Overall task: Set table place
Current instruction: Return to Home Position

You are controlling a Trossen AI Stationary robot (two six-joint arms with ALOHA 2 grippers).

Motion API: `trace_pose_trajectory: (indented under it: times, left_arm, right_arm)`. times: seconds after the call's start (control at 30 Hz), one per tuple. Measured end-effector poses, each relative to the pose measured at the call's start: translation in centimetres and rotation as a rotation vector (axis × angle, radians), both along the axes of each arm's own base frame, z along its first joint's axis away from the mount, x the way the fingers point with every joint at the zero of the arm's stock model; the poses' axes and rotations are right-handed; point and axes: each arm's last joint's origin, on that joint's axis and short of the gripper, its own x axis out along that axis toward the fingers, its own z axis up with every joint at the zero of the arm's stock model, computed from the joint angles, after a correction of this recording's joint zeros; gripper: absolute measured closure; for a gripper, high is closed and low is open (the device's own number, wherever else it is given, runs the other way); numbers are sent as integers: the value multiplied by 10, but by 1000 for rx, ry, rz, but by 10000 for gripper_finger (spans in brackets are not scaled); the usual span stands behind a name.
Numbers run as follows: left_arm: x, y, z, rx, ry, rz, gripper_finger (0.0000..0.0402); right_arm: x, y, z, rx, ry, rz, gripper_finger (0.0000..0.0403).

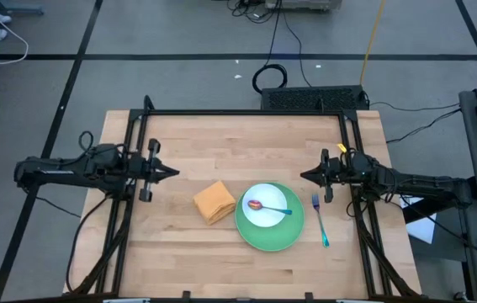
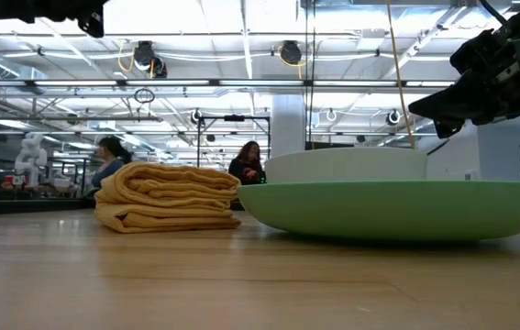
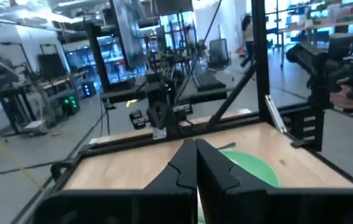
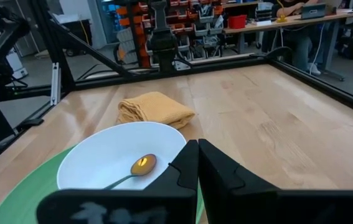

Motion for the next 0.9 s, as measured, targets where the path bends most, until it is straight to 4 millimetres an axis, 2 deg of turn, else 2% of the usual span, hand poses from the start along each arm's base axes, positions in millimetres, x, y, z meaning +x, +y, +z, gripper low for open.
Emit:
trace_pose_trajectory:
  times: [0.43, 0.63, 0.9]
  left_arm:
    - [-5, -1, -65, 34, -32, 16, 402]
    - [-9, -2, -76, 46, -92, -20, 402]
    - [-9, 0, -91, 14, -65, 17, 402]
  right_arm:
    - [0, 0, 0, -11, 0, 1, 403]
    - [0, 0, 1, -17, -9, 1, 403]
    - [1, -1, 7, -57, -75, -21, 403]
